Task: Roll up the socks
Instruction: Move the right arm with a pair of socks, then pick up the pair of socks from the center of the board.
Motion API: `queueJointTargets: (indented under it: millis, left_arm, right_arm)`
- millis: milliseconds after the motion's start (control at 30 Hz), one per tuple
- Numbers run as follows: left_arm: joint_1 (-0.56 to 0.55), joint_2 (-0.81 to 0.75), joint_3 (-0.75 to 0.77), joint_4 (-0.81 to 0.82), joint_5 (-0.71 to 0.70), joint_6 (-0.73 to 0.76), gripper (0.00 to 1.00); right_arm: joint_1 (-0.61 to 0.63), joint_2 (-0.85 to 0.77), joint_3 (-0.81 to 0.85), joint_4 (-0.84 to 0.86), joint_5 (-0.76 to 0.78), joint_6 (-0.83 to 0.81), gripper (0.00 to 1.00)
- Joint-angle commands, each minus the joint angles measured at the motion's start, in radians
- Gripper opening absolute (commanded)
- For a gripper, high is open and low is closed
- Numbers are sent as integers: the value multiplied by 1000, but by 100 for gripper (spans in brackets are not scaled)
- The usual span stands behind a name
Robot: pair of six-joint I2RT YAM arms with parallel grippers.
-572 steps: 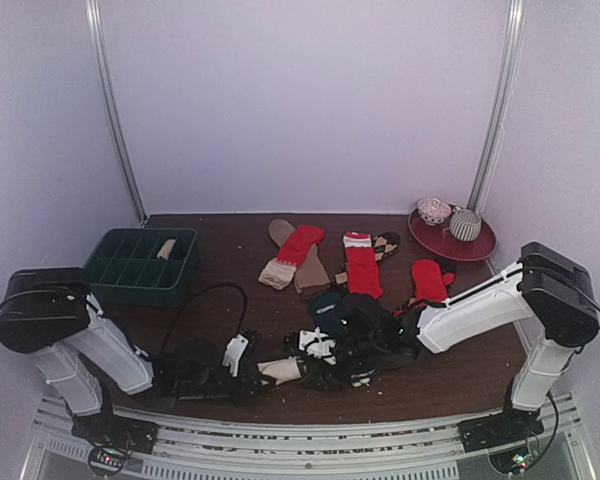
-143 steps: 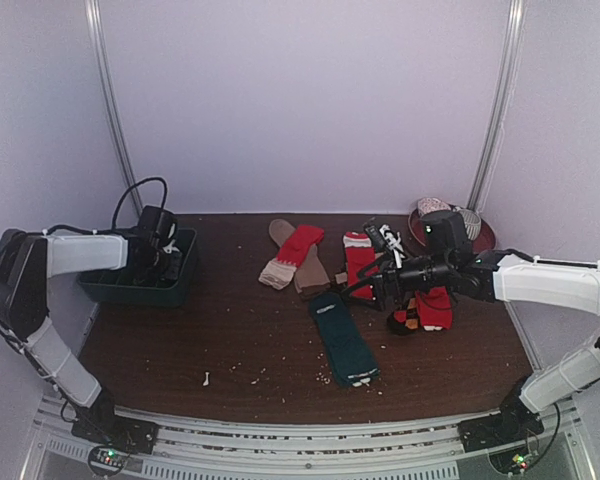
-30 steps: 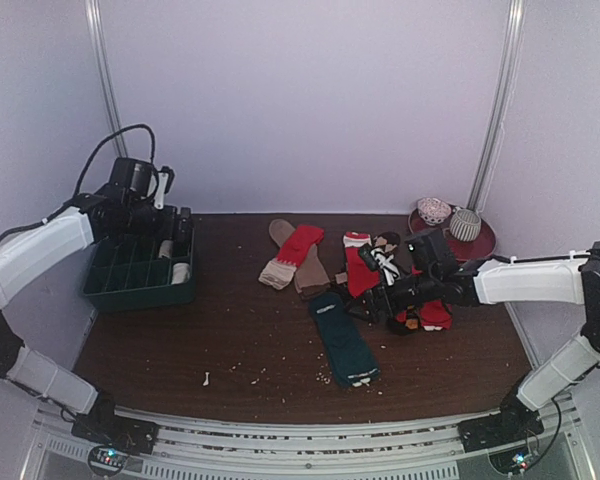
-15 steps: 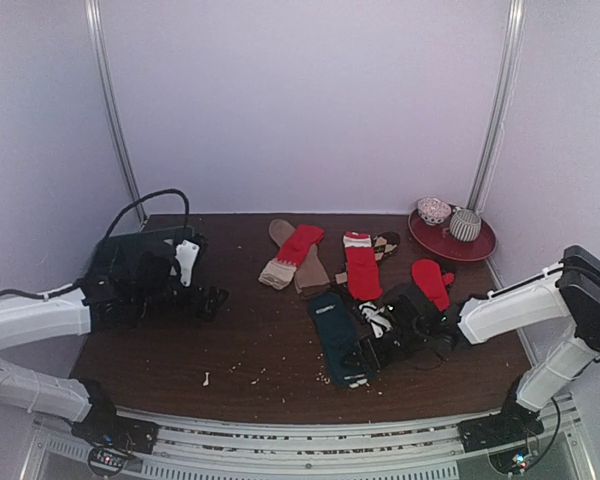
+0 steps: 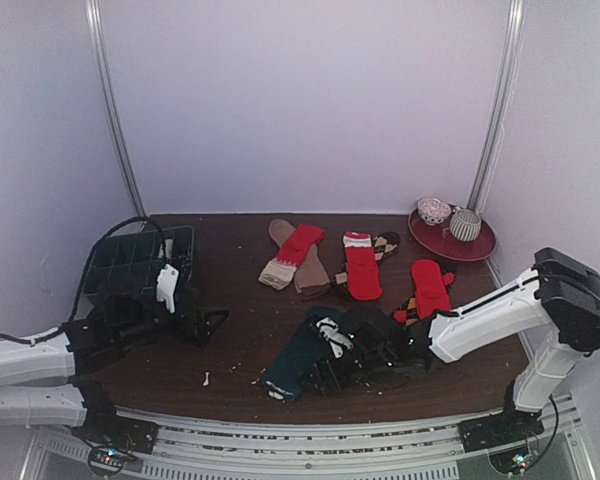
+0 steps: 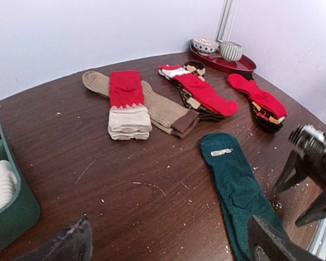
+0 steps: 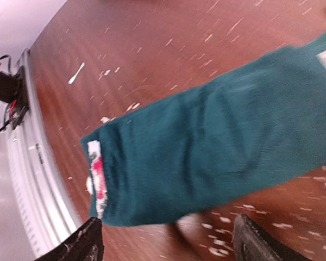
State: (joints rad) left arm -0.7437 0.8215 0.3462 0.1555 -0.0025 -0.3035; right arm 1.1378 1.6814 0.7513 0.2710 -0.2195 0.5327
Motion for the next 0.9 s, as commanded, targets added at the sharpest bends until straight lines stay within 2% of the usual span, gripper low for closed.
queueJointTargets:
  millis: [0,133,433,733,867]
  left_arm:
    - [-13,51,-20,147,78,8,98]
    - [-31,168,27,126,52,50,98]
    - [-34,274,65,134,39,84,98]
    - [-34,285,65,113,39,95,98]
    - [-34,287,70,96,31,102,98]
  right_arm:
    - [70,-161,-52,-54,283,-188,85]
    - [178,-176,-91,55,380,-378,90]
    - [236,44,-4,152,430,-726,91]
    - [245,109,28,199,352,-764,89]
    - [248,145,56,184,319,-752,83]
